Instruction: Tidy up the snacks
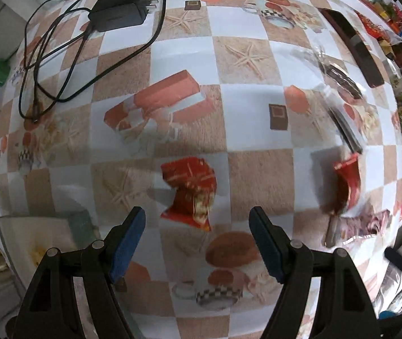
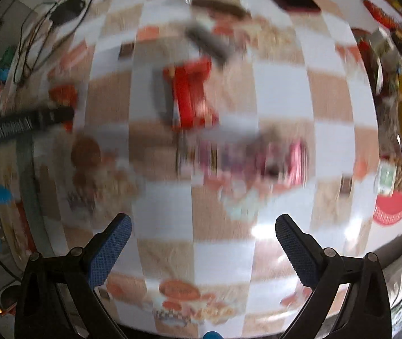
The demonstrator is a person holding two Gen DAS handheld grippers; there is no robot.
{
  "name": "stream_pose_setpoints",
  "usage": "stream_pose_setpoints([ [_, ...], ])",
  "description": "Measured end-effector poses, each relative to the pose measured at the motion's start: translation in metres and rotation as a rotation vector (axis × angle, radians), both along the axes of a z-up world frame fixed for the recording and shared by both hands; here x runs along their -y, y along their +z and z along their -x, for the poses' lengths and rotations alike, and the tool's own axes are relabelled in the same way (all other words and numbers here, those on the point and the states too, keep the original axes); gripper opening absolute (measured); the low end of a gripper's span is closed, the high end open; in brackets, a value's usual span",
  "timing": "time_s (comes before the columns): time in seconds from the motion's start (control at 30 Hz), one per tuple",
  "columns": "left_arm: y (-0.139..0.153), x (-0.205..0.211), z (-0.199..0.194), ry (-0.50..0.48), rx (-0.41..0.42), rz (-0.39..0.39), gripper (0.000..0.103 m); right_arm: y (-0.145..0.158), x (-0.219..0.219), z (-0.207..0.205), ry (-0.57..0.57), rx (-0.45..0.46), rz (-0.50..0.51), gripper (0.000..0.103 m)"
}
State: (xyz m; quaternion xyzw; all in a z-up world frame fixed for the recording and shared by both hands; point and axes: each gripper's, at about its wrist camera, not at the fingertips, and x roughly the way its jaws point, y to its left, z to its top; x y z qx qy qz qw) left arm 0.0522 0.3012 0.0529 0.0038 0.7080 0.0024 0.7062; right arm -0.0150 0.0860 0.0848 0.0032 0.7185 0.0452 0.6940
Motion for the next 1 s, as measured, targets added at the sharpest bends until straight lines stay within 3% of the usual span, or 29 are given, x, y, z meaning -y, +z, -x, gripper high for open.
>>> stream_pose_setpoints([
  [0.27, -0.024, 0.005, -0.015, 0.017, -0.026, -0.01, 0.079, 0.0, -0.003, -0.066, 0.008, 0.056, -0.022, 0.103],
  [0.43, -0.038, 0.003, -0.02, 0.03, -0.035, -0.004, 0.079, -0.016, -0.006, -0.096, -0.005, 0.034, -0.012, 0.102],
  [0.57, -0.041, 0.003, -0.025, 0.035, -0.018, -0.001, 0.079, -0.036, -0.008, -0.107, 0.016, -0.007, -0.005, 0.068],
  [0.67, -0.039, 0.004, -0.021, 0.029, -0.006, 0.001, 0.079, -0.045, -0.006, -0.114, 0.004, -0.019, 0.006, 0.054],
  [0.73, -0.038, 0.004, -0.02, 0.022, 0.005, 0.002, 0.072, -0.042, -0.003, -0.107, 0.0, -0.004, 0.01, 0.043],
  [0.77, -0.035, 0.005, -0.02, 0.018, 0.014, 0.001, 0.067, -0.041, -0.004, -0.107, -0.001, 0.003, 0.008, 0.031],
  [0.83, -0.024, 0.006, -0.009, 0.004, 0.039, -0.004, 0.041, -0.038, 0.001, -0.11, -0.012, 0.013, -0.024, 0.029],
  [1.0, -0.02, 0.007, 0.005, -0.019, 0.044, -0.006, 0.037, -0.024, 0.018, -0.106, -0.037, 0.04, -0.057, 0.028],
])
